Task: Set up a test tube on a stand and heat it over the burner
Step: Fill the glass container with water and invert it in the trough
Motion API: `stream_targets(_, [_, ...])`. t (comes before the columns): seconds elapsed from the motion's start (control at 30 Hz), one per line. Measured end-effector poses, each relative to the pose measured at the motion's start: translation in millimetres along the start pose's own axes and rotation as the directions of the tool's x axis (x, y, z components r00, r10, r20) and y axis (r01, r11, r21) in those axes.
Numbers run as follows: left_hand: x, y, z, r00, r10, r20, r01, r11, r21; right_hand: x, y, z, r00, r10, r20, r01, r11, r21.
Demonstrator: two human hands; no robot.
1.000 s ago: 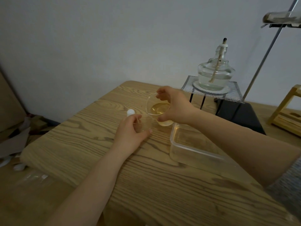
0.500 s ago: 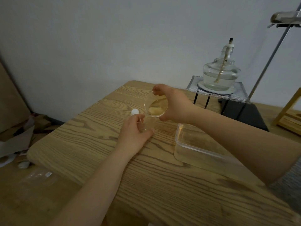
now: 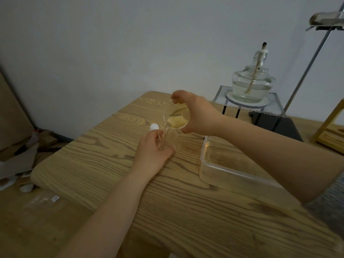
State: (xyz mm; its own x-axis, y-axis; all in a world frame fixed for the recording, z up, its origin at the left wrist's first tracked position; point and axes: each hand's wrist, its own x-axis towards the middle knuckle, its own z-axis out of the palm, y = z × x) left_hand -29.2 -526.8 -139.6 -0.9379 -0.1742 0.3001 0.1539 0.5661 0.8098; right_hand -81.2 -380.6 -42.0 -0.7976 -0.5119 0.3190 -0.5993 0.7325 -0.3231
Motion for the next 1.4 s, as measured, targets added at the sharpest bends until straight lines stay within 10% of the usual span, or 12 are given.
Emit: stream_targets(1.4, [6.8, -14.8, 6.3, 1.0, -0.004, -0.002, 0.004, 0.999, -0.045, 0.1, 0.8, -7.1, 1.0, -0.018, -0.005, 0.018, 0.998, -0.06])
